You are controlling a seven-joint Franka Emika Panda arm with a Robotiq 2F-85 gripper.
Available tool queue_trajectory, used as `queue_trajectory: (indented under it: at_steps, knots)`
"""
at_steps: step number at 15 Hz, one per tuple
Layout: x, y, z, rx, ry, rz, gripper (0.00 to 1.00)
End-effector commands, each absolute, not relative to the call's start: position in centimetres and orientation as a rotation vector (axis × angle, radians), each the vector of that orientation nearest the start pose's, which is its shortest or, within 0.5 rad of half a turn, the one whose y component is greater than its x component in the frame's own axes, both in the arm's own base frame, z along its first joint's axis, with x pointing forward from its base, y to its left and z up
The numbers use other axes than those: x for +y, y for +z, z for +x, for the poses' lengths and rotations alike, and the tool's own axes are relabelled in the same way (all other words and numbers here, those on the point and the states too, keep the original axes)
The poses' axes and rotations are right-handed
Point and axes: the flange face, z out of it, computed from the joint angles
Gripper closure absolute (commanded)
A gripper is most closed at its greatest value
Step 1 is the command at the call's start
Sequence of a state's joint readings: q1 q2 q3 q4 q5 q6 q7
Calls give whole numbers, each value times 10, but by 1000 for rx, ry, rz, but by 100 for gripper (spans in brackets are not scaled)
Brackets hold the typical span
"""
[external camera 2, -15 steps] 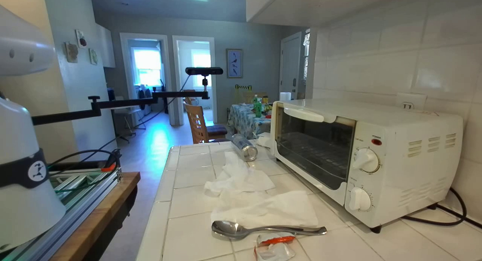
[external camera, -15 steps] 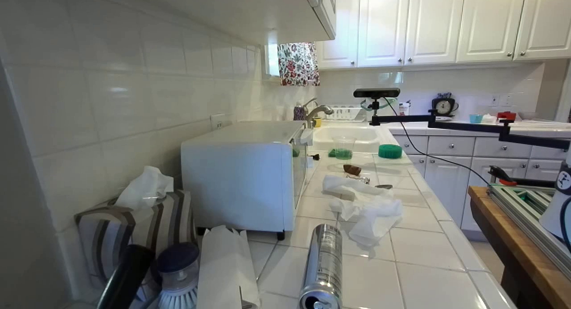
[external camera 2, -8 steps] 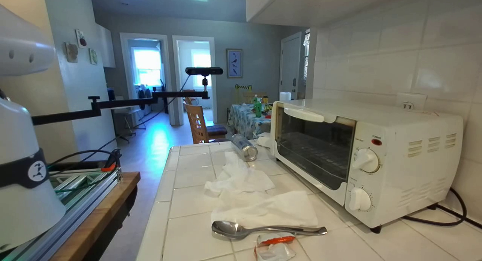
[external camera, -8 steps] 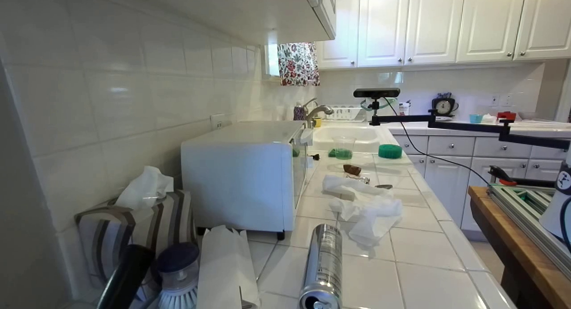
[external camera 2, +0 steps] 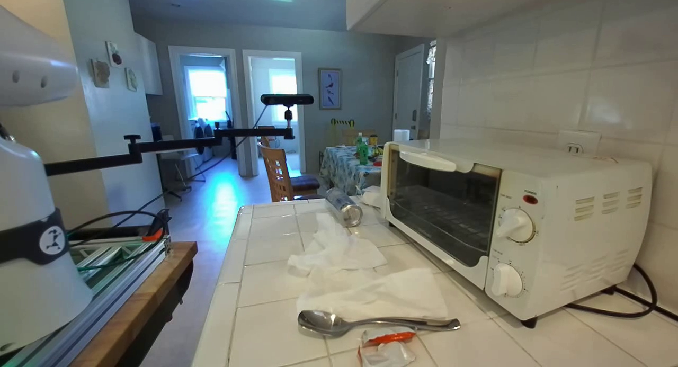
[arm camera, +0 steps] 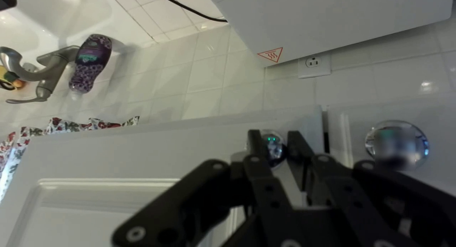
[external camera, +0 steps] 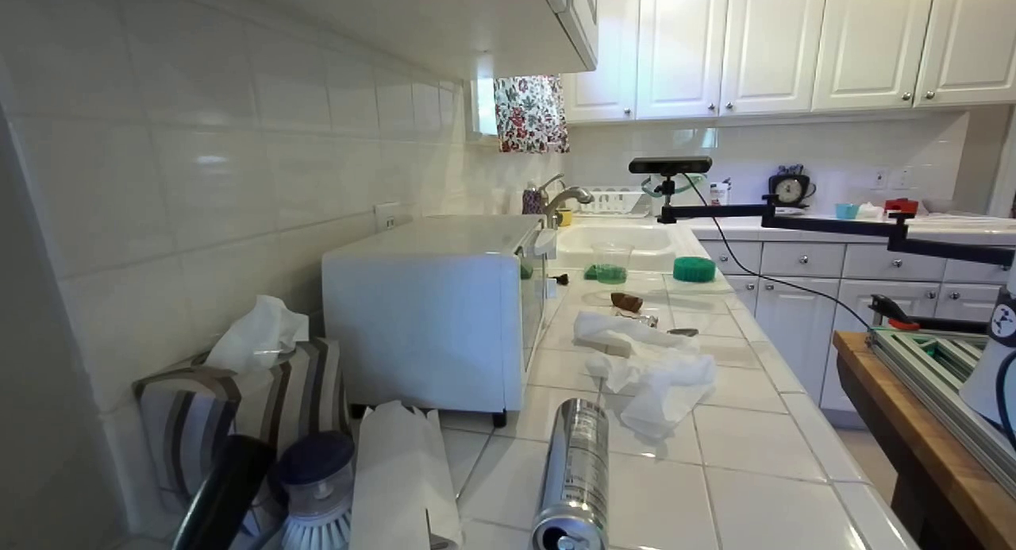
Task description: Open the right door of the cabinet above the toaster oven.
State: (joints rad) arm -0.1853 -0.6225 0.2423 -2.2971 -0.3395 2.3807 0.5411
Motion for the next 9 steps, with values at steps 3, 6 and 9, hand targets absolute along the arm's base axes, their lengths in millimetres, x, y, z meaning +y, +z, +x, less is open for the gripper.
queue_trajectory:
  at_steps: [3, 6, 9]
  knots:
    - [44, 650, 416, 520, -1290, -3084, 83]
    - [40, 649, 415, 524, -1284, -3089, 80]
    - [41, 648, 417, 515, -1292, -3075, 72]
